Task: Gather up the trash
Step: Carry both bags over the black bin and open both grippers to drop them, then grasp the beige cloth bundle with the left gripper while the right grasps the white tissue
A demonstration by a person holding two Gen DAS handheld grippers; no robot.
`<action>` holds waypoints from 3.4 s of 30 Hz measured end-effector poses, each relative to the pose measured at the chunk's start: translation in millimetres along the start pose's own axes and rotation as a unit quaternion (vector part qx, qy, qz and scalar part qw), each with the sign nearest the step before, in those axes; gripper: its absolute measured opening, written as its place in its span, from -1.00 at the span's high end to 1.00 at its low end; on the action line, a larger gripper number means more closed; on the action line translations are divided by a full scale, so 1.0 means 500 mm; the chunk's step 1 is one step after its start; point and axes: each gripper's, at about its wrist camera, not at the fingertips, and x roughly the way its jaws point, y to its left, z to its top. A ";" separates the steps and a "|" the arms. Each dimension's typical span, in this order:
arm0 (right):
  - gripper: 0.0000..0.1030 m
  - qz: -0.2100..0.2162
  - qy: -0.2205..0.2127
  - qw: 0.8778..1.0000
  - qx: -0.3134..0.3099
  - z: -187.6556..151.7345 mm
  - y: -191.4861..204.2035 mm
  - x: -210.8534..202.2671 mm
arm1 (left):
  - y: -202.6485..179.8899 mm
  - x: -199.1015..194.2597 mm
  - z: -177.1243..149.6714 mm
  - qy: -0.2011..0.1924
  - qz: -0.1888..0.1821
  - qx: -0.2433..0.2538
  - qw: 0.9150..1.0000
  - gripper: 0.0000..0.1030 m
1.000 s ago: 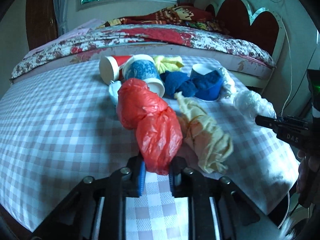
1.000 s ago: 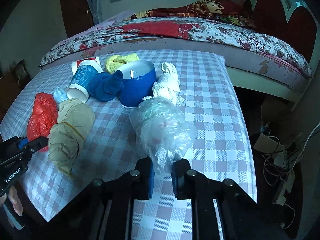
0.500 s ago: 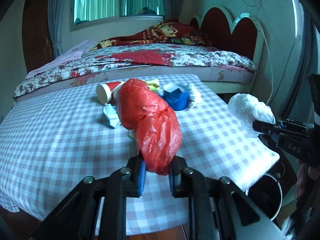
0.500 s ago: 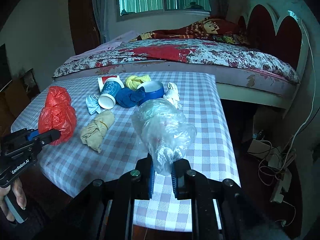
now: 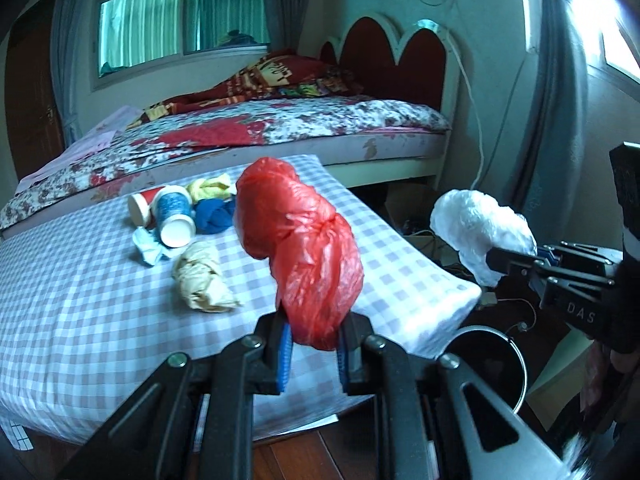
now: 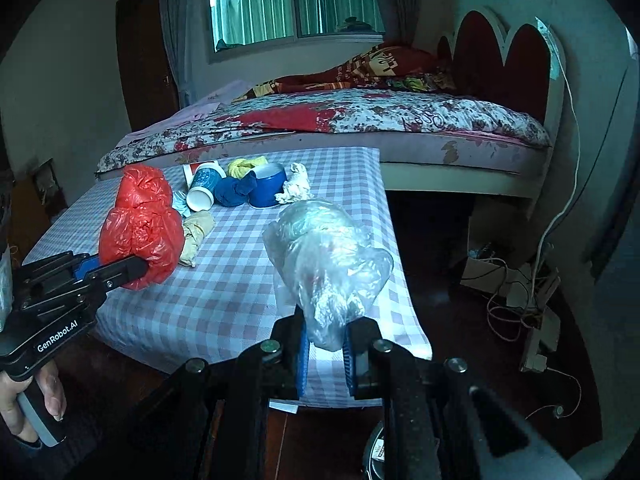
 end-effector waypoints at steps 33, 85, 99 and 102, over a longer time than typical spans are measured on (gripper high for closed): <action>0.71 -0.076 0.102 0.988 0.084 -0.286 -0.313 -0.066 | -0.384 0.130 -0.130 0.135 -0.187 0.149 0.962 0.63; -0.97 -0.151 0.177 0.971 0.064 -0.344 -0.304 0.017 | -0.323 0.137 -0.154 0.124 -0.090 0.098 0.983 -0.99; -0.97 -0.109 0.102 0.989 0.021 -0.210 -0.175 -0.002 | -0.182 0.064 -0.089 0.065 -0.023 0.040 0.997 -0.99; -0.97 -0.091 0.089 0.992 0.012 -0.168 -0.141 0.015 | -0.131 0.057 -0.073 0.056 -0.001 0.022 0.998 -0.99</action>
